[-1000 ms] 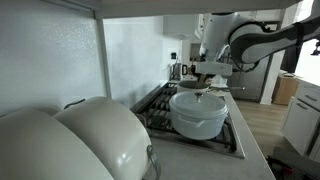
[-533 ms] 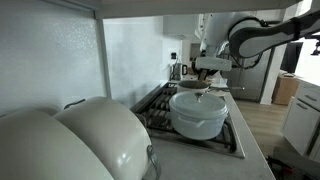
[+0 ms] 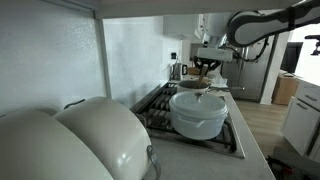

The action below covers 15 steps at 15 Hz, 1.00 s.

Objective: Use the wooden spatula to stir the contents of the pot

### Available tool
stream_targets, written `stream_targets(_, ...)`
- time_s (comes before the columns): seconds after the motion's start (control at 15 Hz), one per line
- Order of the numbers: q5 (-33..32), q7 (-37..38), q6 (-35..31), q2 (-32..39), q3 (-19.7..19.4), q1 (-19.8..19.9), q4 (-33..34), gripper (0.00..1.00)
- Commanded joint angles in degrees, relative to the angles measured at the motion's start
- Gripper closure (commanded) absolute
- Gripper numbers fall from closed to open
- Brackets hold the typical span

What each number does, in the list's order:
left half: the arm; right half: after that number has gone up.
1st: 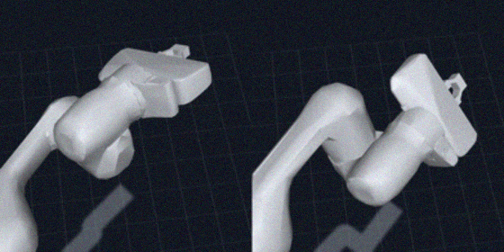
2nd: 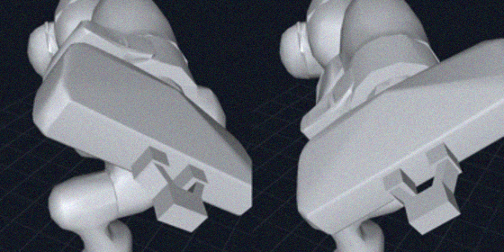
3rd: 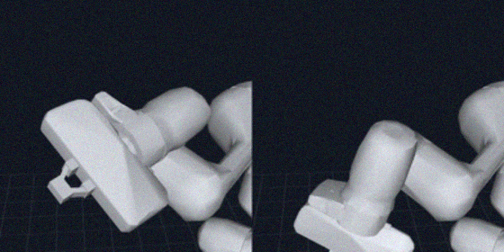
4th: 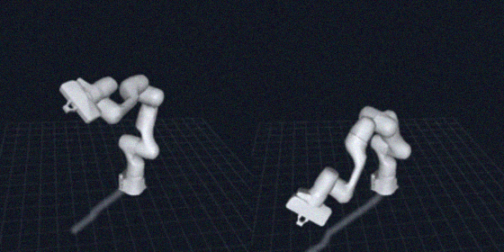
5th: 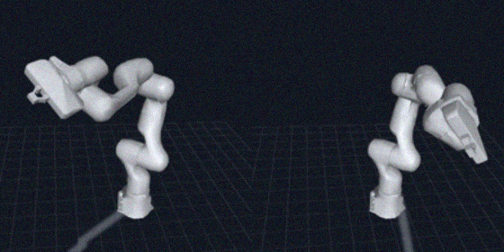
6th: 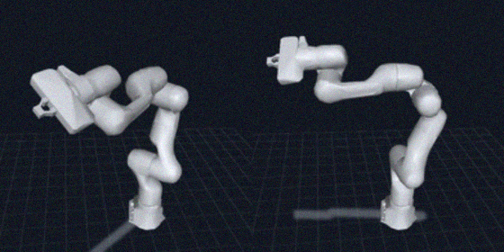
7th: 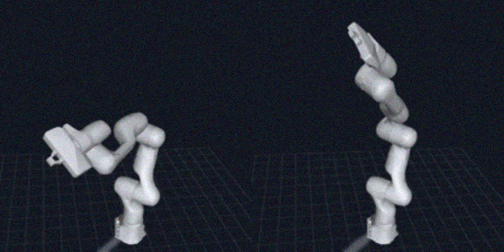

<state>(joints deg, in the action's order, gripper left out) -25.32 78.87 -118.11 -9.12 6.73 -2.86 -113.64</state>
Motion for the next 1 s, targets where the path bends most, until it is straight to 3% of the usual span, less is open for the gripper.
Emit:
stream_targets(0.0, 2.62, -5.38, 2.05, 1.31, -1.6, 1.54, 5.09, 0.93)
stream_targets(0.93, 21.57, -28.21, 14.58, 11.86, -7.74, 4.08, 28.38, 0.93)
